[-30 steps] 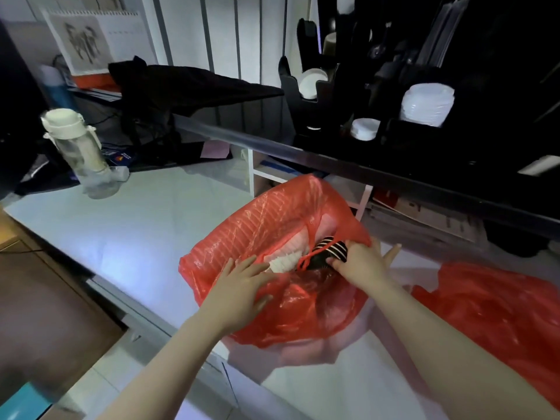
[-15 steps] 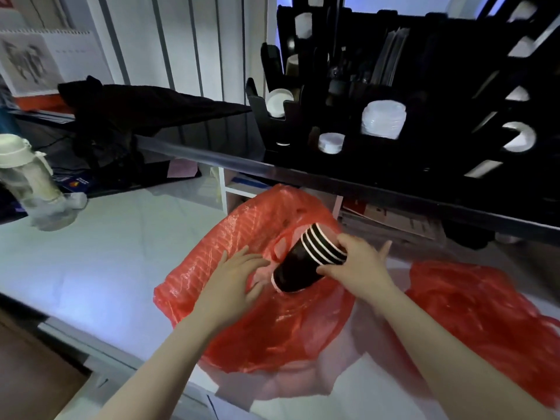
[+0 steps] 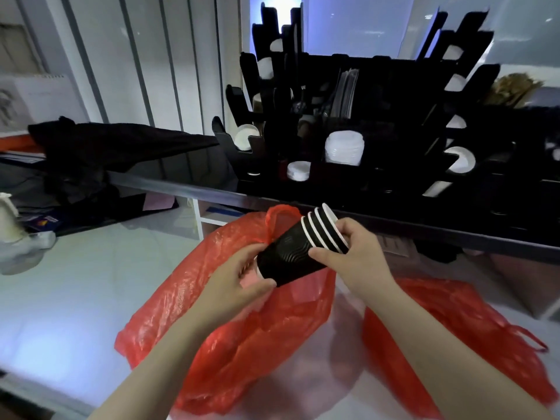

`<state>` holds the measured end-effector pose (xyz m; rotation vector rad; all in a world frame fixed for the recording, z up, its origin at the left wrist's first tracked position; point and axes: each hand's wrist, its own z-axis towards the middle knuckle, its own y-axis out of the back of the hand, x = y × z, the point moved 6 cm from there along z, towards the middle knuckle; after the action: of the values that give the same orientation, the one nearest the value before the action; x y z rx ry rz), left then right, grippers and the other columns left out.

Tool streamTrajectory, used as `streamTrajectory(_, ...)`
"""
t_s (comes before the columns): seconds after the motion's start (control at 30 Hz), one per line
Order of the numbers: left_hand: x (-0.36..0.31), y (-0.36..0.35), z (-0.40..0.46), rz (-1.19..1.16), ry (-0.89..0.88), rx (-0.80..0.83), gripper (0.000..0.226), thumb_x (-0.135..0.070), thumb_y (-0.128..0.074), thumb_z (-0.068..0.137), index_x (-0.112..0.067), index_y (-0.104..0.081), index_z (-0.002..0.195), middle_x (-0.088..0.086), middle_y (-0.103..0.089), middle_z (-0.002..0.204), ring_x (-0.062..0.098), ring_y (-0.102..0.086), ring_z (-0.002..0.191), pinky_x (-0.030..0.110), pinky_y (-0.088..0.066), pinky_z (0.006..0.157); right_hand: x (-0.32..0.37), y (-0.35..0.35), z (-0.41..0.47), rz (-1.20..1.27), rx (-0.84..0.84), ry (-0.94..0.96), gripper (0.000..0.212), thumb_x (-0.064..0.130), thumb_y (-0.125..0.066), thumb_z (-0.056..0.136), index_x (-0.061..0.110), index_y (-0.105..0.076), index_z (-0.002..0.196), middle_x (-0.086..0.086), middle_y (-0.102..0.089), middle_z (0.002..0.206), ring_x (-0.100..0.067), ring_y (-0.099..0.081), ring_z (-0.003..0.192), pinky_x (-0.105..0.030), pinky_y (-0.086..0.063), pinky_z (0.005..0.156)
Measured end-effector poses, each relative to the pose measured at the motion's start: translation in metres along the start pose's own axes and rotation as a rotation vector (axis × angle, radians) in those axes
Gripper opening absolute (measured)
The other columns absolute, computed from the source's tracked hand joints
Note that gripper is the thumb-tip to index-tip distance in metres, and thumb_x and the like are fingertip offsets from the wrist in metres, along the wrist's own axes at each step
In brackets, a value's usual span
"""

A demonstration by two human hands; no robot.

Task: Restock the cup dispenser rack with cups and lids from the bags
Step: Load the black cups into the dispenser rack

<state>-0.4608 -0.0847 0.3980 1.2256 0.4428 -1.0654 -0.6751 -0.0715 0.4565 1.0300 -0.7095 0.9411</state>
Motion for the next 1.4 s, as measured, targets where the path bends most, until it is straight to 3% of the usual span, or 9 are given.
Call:
streamTrajectory(0.17, -0.012, 0.011, 0.007, -0.112, 0.012, -0.102, 0.061, -0.047, -0.069, 0.066, -0.044, -0.047, 0.123, -0.032, -0.054, 0.116, -0.012, -0.052, 0.107, 0.004, -0.039, 0.081, 0.009, 0.0, 0.008, 0.218, 0.006, 0.031, 0.028, 0.008, -0.079, 0.073, 0.022, -0.06, 0.087, 0.013, -0.069, 0.073, -0.002, -0.065, 0.067, -0.014, -0.05, 0.061)
streamTrajectory(0.33, -0.012, 0.017, 0.017, -0.53, 0.134, -0.218, 0.045, -0.034, -0.073, 0.065, -0.039, -0.058, 0.107, -0.008, -0.066, 0.101, 0.016, -0.067, 0.093, 0.033, -0.058, 0.071, 0.017, -0.004, 0.023, 0.37, -0.013, 0.056, 0.024, 0.007, -0.075, 0.078, 0.021, -0.059, 0.088, 0.01, -0.068, 0.072, -0.005, -0.063, 0.066, -0.019, -0.052, 0.06)
streamTrajectory(0.43, -0.023, 0.029, 0.029, -0.598, 0.123, -0.26, 0.048, -0.034, -0.072, 0.066, -0.031, -0.058, 0.112, 0.0, -0.065, 0.108, 0.026, -0.065, 0.103, 0.051, -0.056, 0.084, 0.03, -0.005, 0.038, 0.354, -0.019, 0.105, 0.021, 0.013, -0.072, 0.083, 0.028, -0.059, 0.091, 0.015, -0.068, 0.076, -0.001, -0.064, 0.071, -0.018, -0.053, 0.066)
streamTrajectory(0.6, -0.037, 0.049, 0.052, -0.743, 0.058, -0.295, 0.048, -0.011, -0.067, 0.084, -0.028, -0.052, 0.127, 0.004, -0.066, 0.112, 0.026, -0.065, 0.105, 0.039, -0.057, 0.08, 0.046, -0.013, 0.063, 0.284, 0.005, 0.186, 0.018, 0.025, -0.066, 0.088, 0.035, -0.053, 0.095, 0.015, -0.066, 0.089, 0.003, -0.062, 0.083, -0.013, -0.049, 0.072)
streamTrajectory(0.8, -0.045, 0.083, 0.072, -0.713, -0.021, -0.416, 0.05, -0.016, -0.068, 0.074, -0.037, -0.057, 0.118, 0.001, -0.068, 0.108, 0.021, -0.069, 0.096, 0.033, -0.057, 0.074, 0.069, -0.024, 0.105, 0.159, 0.052, 0.272, 0.017, 0.026, -0.064, 0.089, 0.035, -0.049, 0.089, 0.012, -0.062, 0.095, 0.01, -0.058, 0.085, -0.003, -0.041, 0.069)
streamTrajectory(0.93, -0.041, 0.107, 0.09, -0.688, -0.056, -0.433, 0.049, -0.011, -0.069, 0.081, -0.033, -0.055, 0.123, -0.002, -0.07, 0.103, 0.02, -0.068, 0.099, 0.027, -0.056, 0.074, 0.076, -0.04, 0.133, 0.089, 0.061, 0.268, 0.019, 0.03, -0.063, 0.088, 0.028, -0.05, 0.102, -0.004, -0.061, 0.109, -0.016, -0.057, 0.105, -0.032, -0.047, 0.091)
streamTrajectory(1.07, -0.034, 0.146, 0.114, -0.662, -0.096, -0.474, 0.049, -0.011, -0.068, 0.085, -0.032, -0.052, 0.126, -0.004, -0.07, 0.104, 0.02, -0.067, 0.102, 0.028, -0.056, 0.078, 0.088, -0.045, 0.159, 0.024, -0.018, 0.283, 0.037, 0.033, -0.063, 0.087, 0.023, -0.052, 0.12, 0.002, -0.056, 0.121, -0.007, -0.052, 0.111, -0.021, -0.041, 0.092)
streamTrajectory(1.27, -0.036, 0.206, 0.146, -0.48, -0.197, -0.527, 0.056, -0.035, -0.075, 0.065, -0.05, -0.056, 0.114, -0.001, -0.063, 0.118, 0.02, -0.062, 0.111, 0.041, -0.052, 0.094, 0.099, -0.053, 0.194, -0.252, -0.11, 0.335, 0.039, 0.02, -0.063, 0.088, 0.015, -0.056, 0.127, -0.004, -0.055, 0.126, -0.017, -0.048, 0.12, -0.033, -0.036, 0.106)
streamTrajectory(1.4, -0.037, 0.228, 0.167, -0.17, -0.245, -0.575, 0.064, -0.025, -0.076, 0.076, -0.044, -0.048, 0.13, -0.018, -0.054, 0.127, -0.012, -0.046, 0.115, 0.002, -0.035, 0.089, 0.103, -0.068, 0.214, -0.452, -0.008, 0.402, 0.025, 0.022, -0.067, 0.085, 0.021, -0.068, 0.11, 0.003, -0.056, 0.117, -0.01, -0.046, 0.116, -0.019, -0.03, 0.101)
